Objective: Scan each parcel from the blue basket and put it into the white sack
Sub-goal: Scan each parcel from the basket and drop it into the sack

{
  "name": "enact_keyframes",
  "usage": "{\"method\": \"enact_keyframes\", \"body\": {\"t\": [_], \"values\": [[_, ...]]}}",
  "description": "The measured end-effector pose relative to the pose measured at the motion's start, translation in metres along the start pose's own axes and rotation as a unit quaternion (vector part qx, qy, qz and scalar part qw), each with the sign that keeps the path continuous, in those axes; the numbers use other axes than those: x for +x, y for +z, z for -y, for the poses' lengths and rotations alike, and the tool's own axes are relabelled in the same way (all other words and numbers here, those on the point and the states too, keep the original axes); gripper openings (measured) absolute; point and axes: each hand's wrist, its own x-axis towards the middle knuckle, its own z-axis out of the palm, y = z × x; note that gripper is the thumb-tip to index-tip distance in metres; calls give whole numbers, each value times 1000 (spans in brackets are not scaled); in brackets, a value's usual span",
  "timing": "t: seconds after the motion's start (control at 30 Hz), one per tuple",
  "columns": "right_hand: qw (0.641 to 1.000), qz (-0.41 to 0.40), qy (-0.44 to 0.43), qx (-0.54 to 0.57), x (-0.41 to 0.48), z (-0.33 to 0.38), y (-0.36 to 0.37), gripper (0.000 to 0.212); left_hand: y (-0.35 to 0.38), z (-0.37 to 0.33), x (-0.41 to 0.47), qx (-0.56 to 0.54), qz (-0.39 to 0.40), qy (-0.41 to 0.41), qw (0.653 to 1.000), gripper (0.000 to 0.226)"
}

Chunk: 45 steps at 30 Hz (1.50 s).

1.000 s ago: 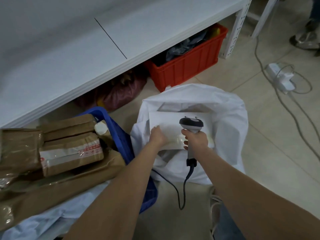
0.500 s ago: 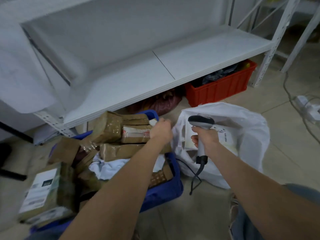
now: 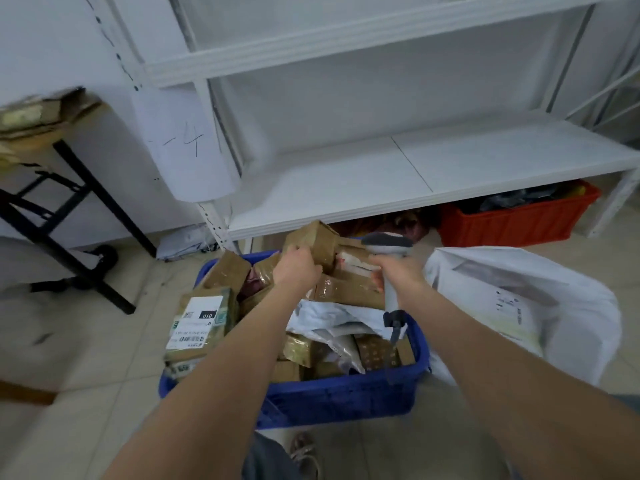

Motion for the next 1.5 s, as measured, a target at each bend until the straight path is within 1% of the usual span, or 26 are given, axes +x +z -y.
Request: {"method": "enact_keyframes", "body": {"t": [0.17,0.3,0.4,0.47,0.53,0.63,0.7,0.77,0.83,0.87,0.9,0.97,1.07,1.13,1.2,1.27,1.33,1.4,1.5], "values": [[999,-4,-9,-50,42,24,36,23,3,14,53,-85,18,-58,995,74],[999,3,19,-50,82,34,49,27,22,2,104,-99,10,-43,994,86],[998,15,49,-41,107,40,56,32,35,-7,137,-57,10,-15,998,79],[998,19,64,-22,120,41,61,34,38,-11,154,-8,19,4,1000,65],[997,22,72,0,128,42,63,38,36,-12,163,39,20,5,999,51],[996,40,77,4,134,42,66,43,28,-7,161,88,-23,-29,995,54],[995,60,75,-1,133,42,71,46,22,2,155,90,-42,-40,994,54],[994,82,70,-16,130,42,79,57,15,12,148,38,-42,-66,996,54],[992,101,67,-36,127,40,87,63,12,26,146,-73,-20,-127,989,56],[991,112,67,-39,125,40,90,62,10,32,145,-138,-2,-158,978,59],[989,126,67,-38,123,40,93,60,8,39,144,-209,18,-183,960,59],[984,161,67,-29,117,41,99,55,4,47,136,-333,32,-212,918,48],[979,194,52,-16,105,45,107,44,-2,47,125,-433,19,-227,872,36],[979,201,36,-13,95,50,109,39,-7,45,117,-485,22,-233,843,42],[979,202,22,-5,81,59,105,37,-18,42,104,-518,30,-232,823,50],[980,198,-1,7,68,70,97,35,-31,38,87,-536,44,-206,817,61],[981,194,-25,13,49,79,89,28,-42,34,69,-541,68,-169,821,75],[981,190,-46,14,29,84,82,23,-53,27,53,-531,66,-134,834,78],[982,176,-73,13,0,87,68,30,-67,17,34,-492,52,-110,862,79]]}}
